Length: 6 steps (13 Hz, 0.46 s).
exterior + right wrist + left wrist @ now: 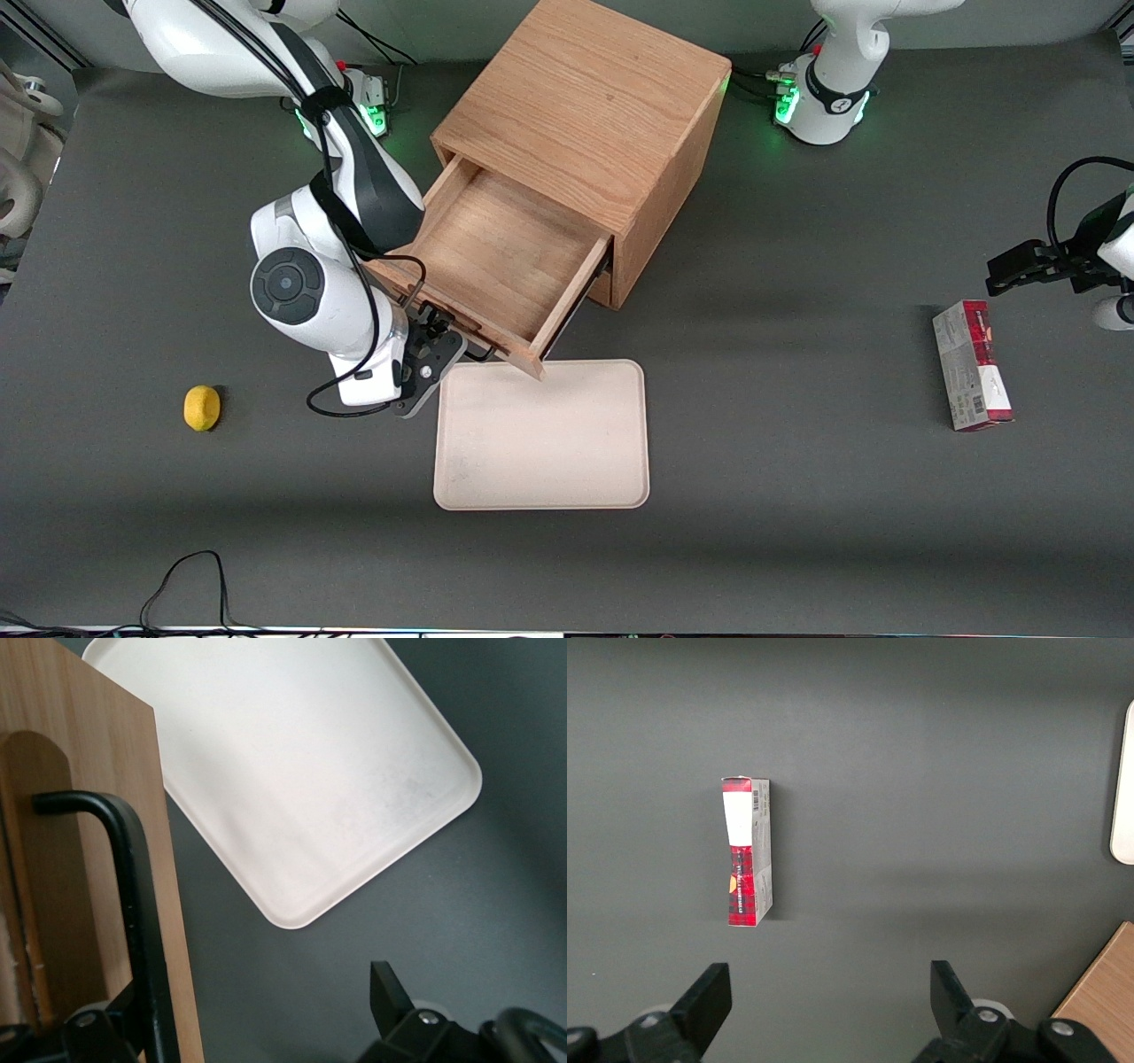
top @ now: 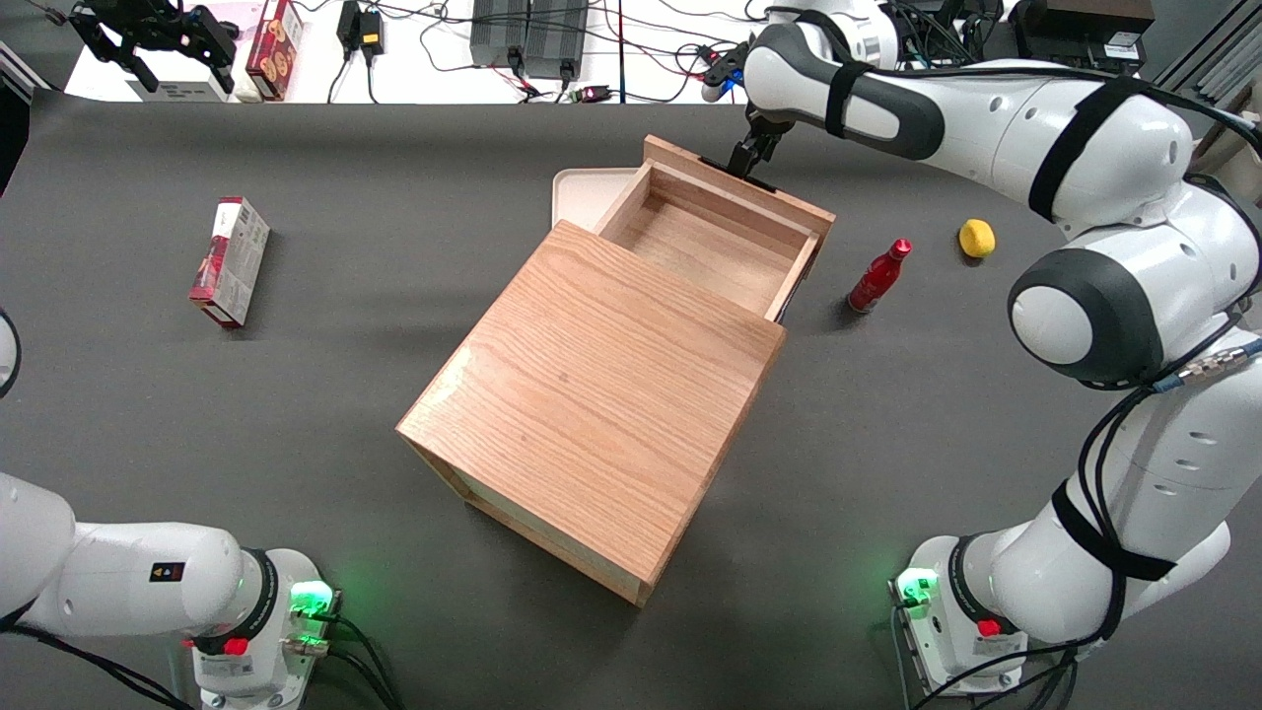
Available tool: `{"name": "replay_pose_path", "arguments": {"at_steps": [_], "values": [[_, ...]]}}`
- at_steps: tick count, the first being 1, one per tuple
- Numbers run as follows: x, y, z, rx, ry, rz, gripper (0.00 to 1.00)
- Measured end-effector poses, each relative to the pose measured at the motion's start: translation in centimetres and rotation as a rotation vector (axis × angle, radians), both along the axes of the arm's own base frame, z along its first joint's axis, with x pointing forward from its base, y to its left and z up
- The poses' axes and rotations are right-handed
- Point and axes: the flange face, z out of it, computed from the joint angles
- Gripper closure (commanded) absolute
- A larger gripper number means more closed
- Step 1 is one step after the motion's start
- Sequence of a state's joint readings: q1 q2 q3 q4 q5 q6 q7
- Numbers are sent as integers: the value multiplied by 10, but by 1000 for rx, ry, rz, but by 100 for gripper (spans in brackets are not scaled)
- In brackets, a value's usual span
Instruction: Open upper drawer
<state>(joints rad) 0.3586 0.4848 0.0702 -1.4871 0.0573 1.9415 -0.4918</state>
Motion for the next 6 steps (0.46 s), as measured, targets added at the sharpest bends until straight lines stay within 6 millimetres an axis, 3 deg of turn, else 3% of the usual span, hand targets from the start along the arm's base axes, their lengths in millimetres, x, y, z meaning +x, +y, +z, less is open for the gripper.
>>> {"name": "replay_pose_path", "arguments": {"at_steps": [6], "values": [[17,-15,-4,-20,-17,-21,0]]}}
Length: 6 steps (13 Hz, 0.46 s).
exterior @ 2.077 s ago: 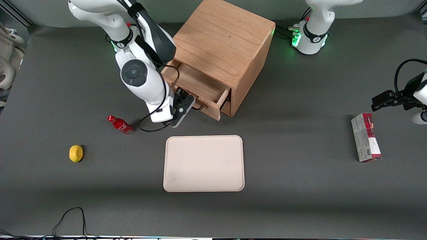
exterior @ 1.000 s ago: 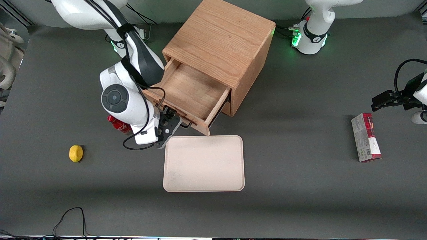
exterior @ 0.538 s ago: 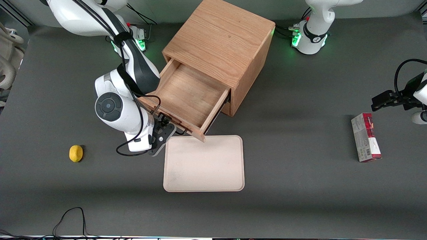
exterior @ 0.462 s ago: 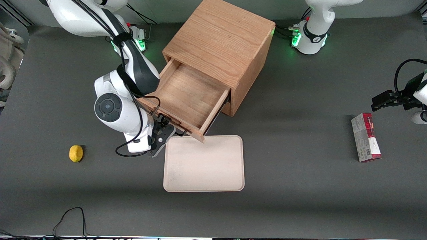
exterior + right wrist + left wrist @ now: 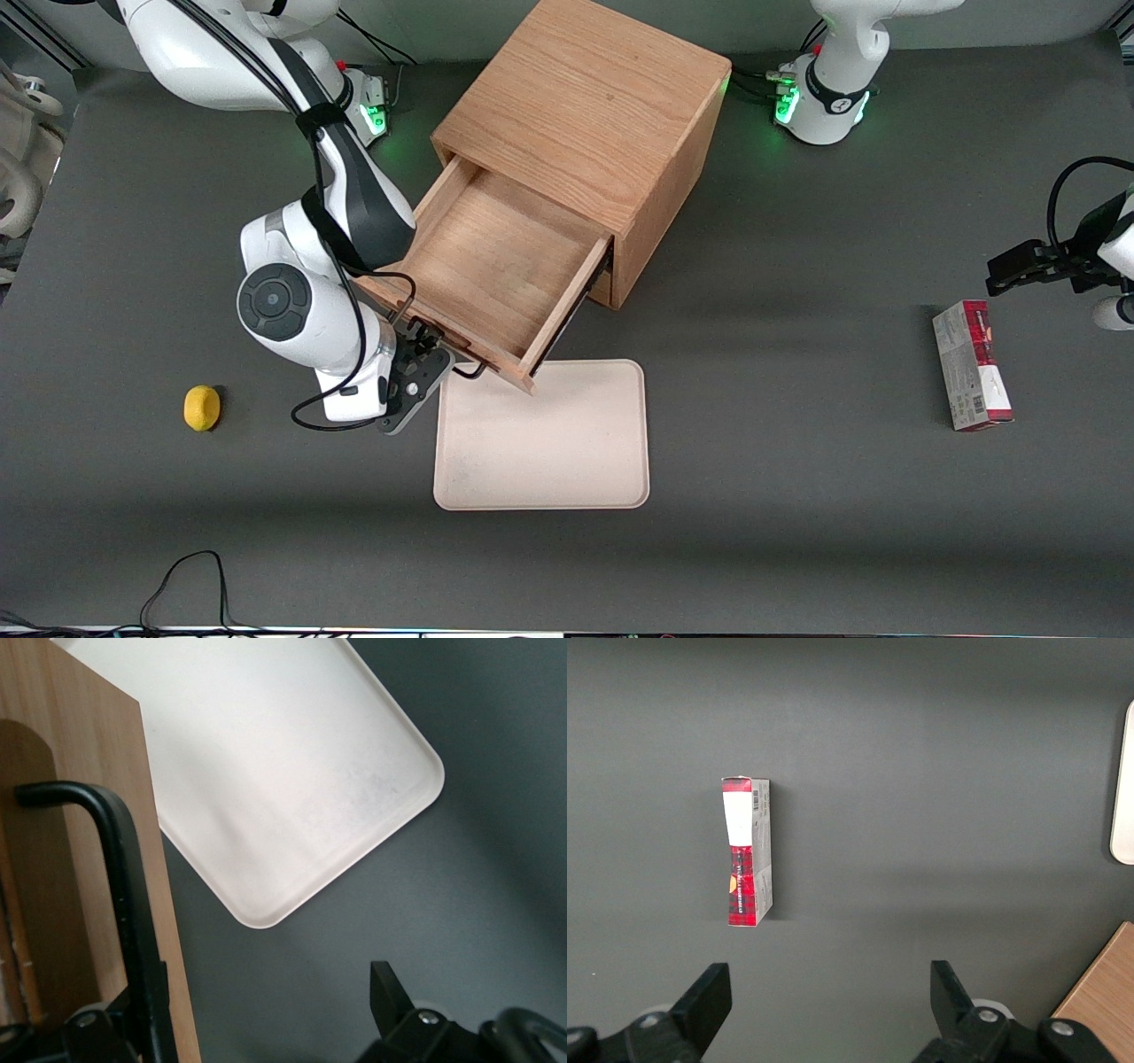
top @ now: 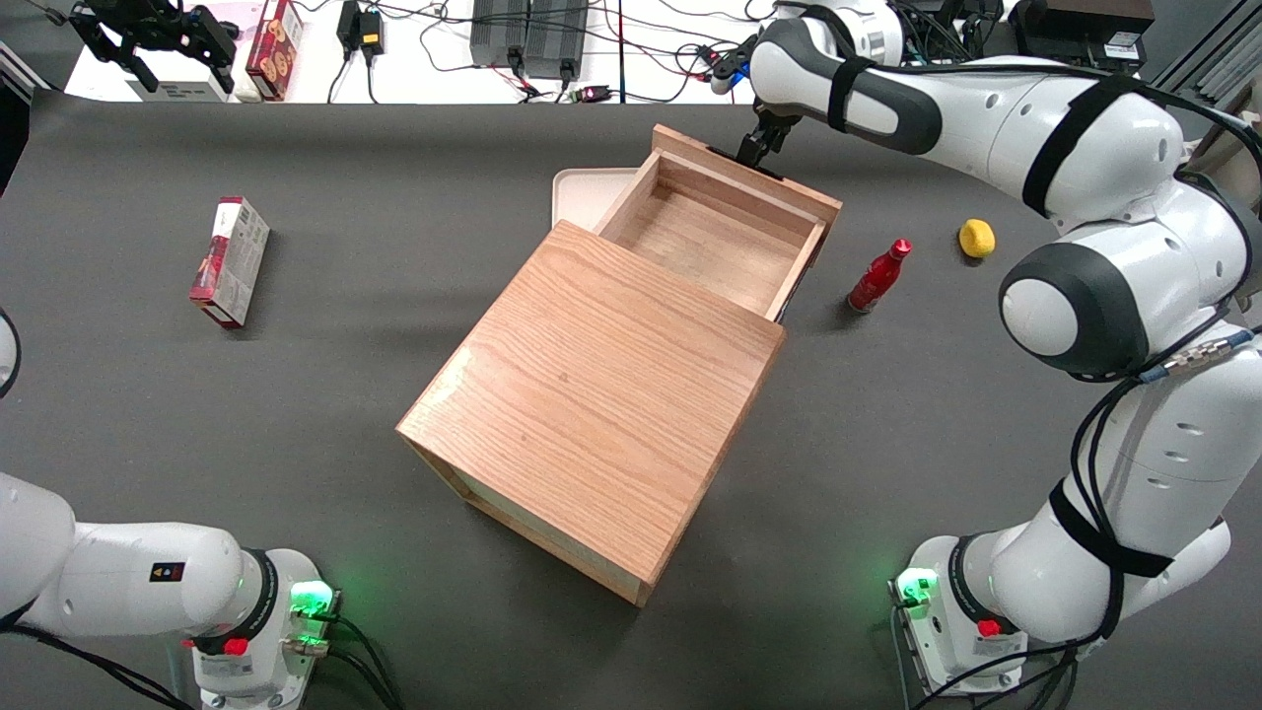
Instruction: Open upper drawer
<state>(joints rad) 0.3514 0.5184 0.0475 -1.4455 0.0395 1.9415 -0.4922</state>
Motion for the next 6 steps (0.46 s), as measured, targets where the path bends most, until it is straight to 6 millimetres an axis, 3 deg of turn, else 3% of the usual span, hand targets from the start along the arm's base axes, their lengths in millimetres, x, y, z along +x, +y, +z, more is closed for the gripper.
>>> {"name": "replay_pose_path", "arguments": {"at_steps": [4,6], "values": [[4,-1,8,-2,3,-2,0],[7,0,33,-1,2,1,0]]}}
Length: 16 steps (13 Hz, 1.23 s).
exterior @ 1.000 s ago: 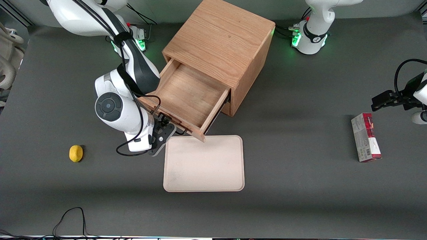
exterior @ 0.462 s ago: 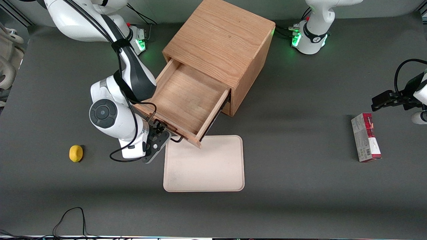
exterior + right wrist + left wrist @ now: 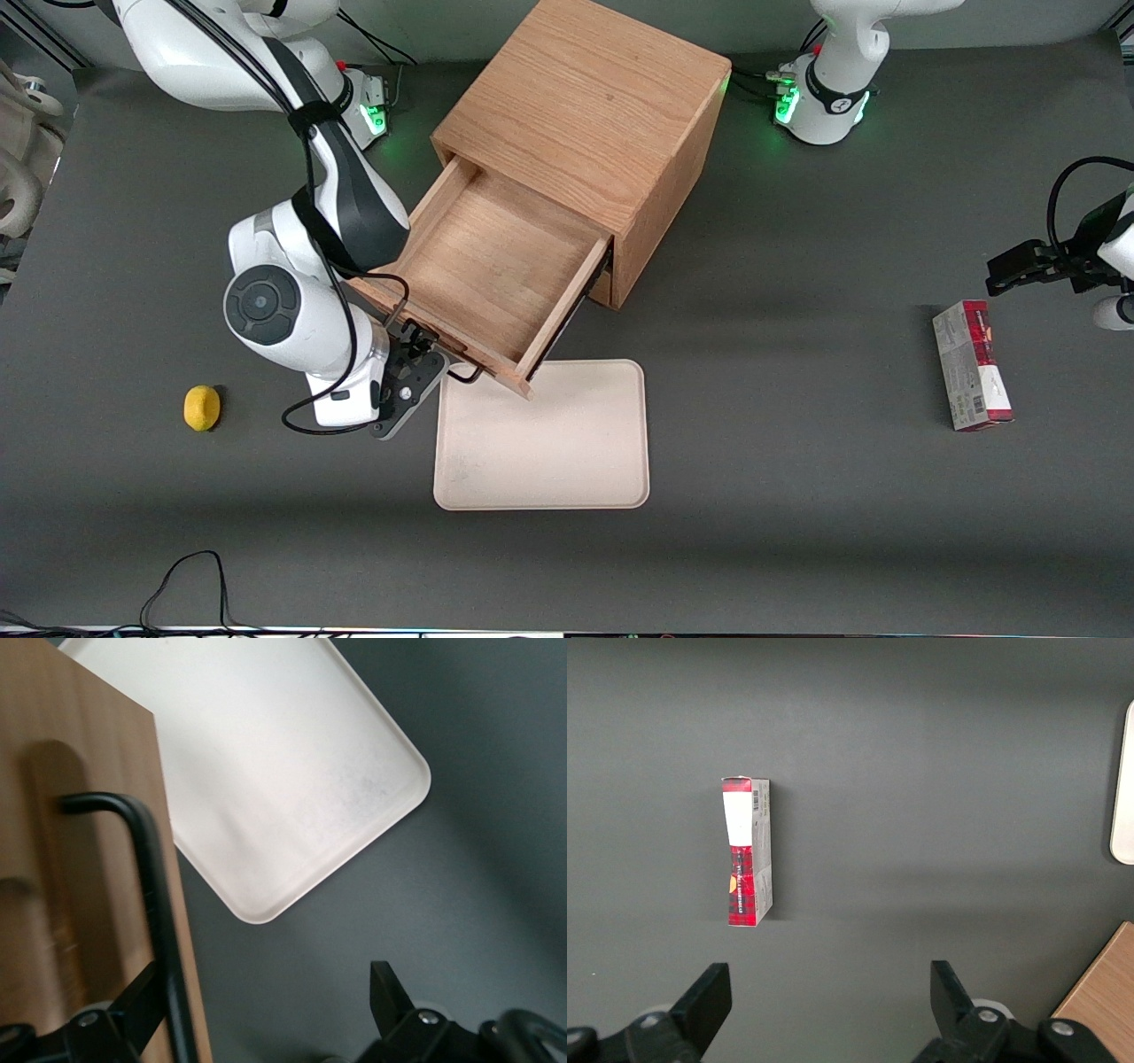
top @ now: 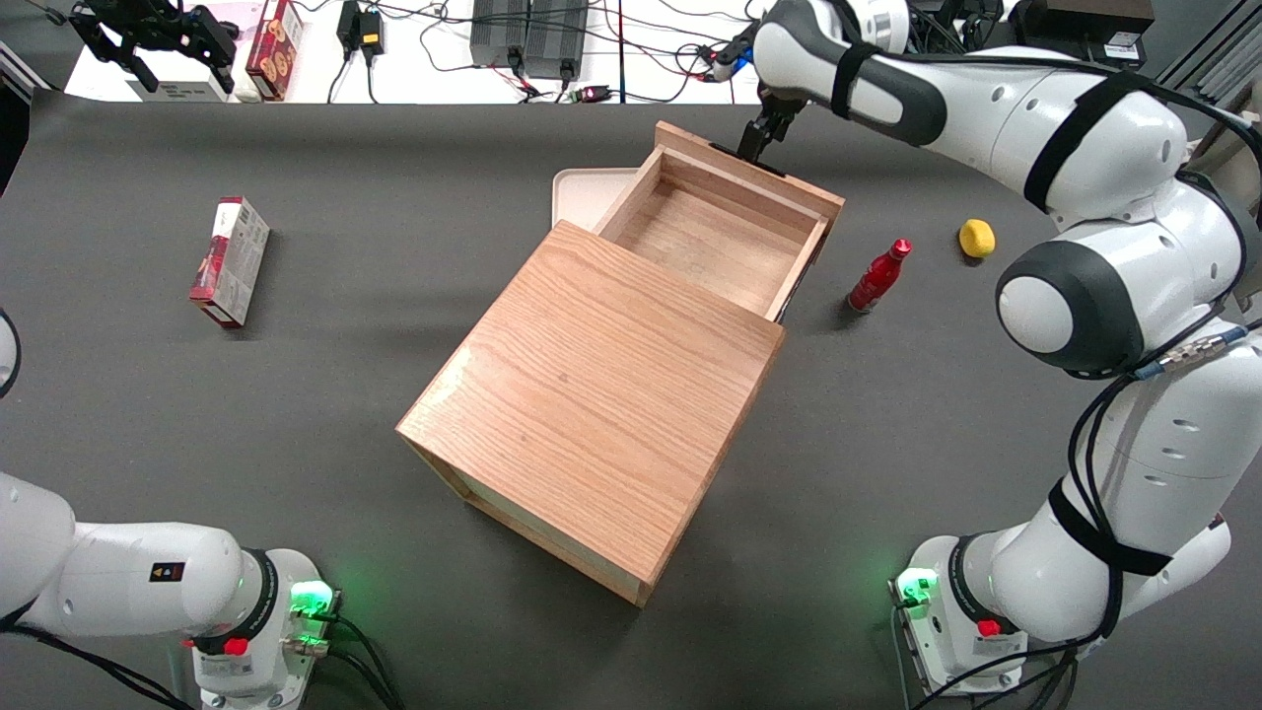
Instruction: Open upper drawer
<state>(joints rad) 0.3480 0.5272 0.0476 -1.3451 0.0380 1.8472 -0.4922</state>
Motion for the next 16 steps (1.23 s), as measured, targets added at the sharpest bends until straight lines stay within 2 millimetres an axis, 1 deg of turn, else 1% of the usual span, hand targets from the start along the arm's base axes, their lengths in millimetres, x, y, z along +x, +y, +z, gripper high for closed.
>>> {"name": "replay_pose_path", "arguments": {"at_steps": [3,4,5,6,7,9,10,11,13,14,15,16], "values": [[3,-2,43,5,-14,-1,0],[4,-5,57,7,-22,-6,0],[3,-13,72,4,-24,-24,0],[3,-27,89,-3,-28,-61,0],[2,-47,107,-13,-35,-110,0],[-1,-95,141,-40,-47,-220,0],[-4,-116,153,-53,-45,-295,0],[-6,-135,162,-66,-40,-387,0],[-10,-167,173,-90,-31,-557,0],[-11,-182,178,-97,-34,-609,0],[-12,-202,181,-99,-35,-652,0],[-14,-225,183,-96,-33,-689,0]]}}
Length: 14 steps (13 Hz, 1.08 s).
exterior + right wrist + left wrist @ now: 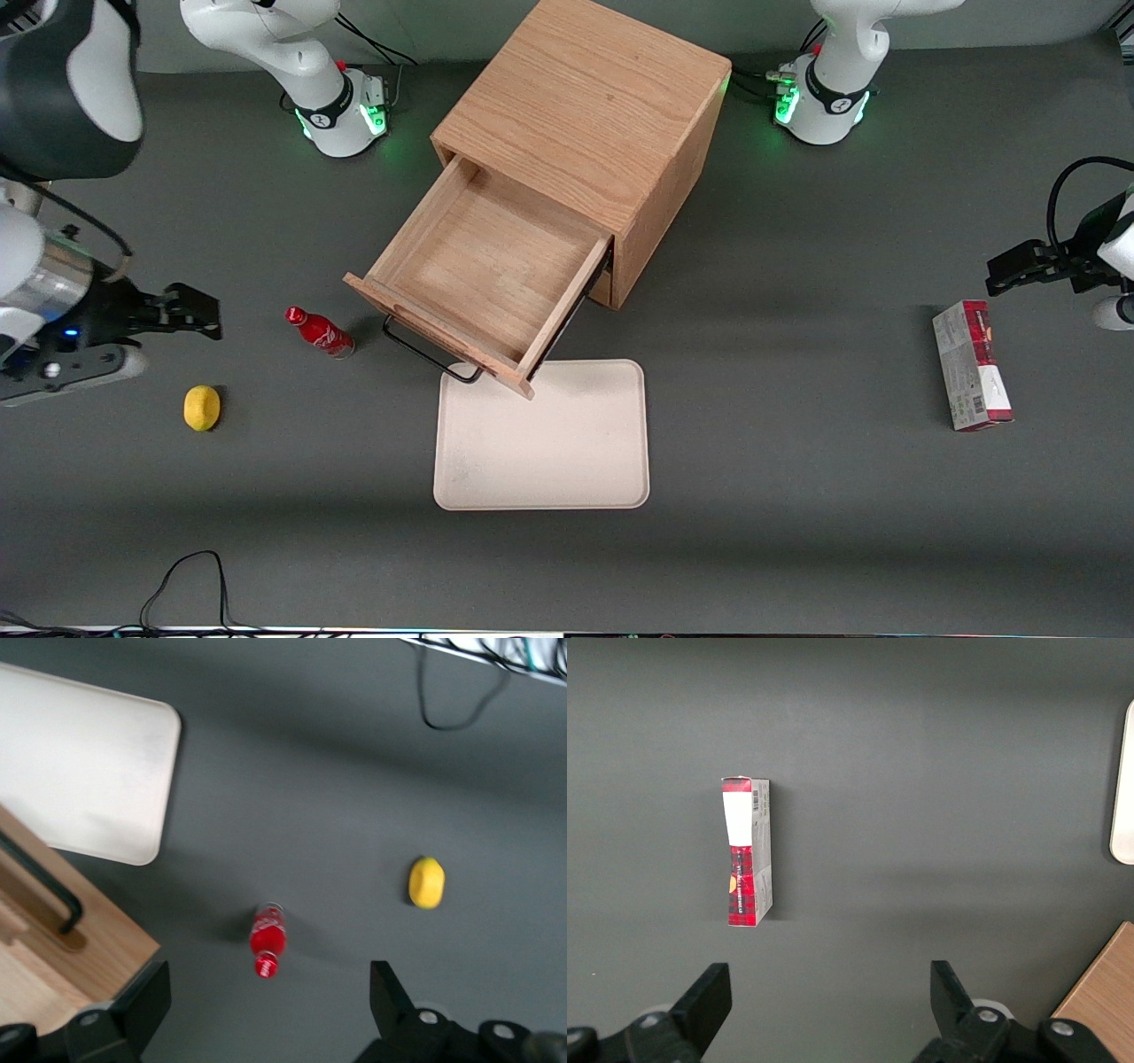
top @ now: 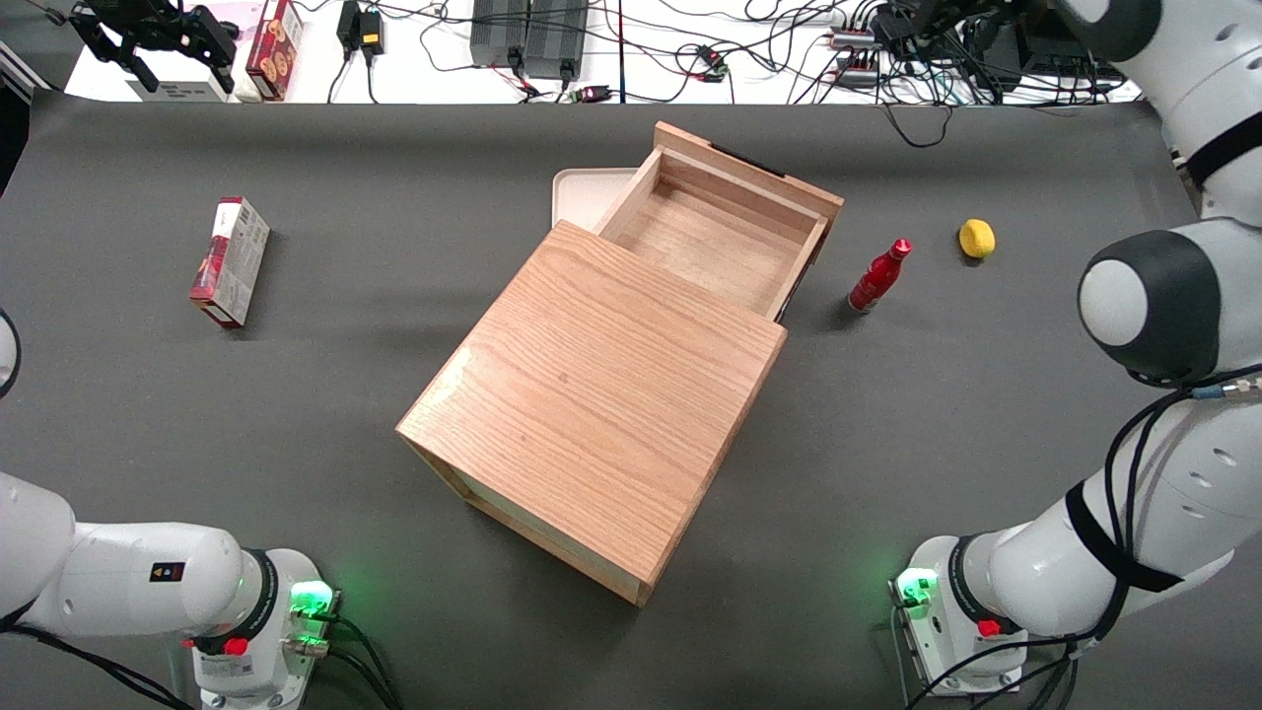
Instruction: Open upper drawer
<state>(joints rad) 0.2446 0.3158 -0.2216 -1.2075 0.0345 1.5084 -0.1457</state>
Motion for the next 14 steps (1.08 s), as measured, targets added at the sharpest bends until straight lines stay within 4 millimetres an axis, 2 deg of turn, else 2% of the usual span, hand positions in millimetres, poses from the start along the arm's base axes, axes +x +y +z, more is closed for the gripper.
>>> {"name": "replay_pose_path", "arguments": {"at_steps": [2,4,6,8,14], "values": [[-11,-47,4,20,-20,-65,0],[-30,-72,10,45,-53,-96,0],[-48,-80,11,56,-64,-134,0],[-58,-83,10,61,-63,-181,0],[-58,-82,2,53,-51,-192,0]]}}
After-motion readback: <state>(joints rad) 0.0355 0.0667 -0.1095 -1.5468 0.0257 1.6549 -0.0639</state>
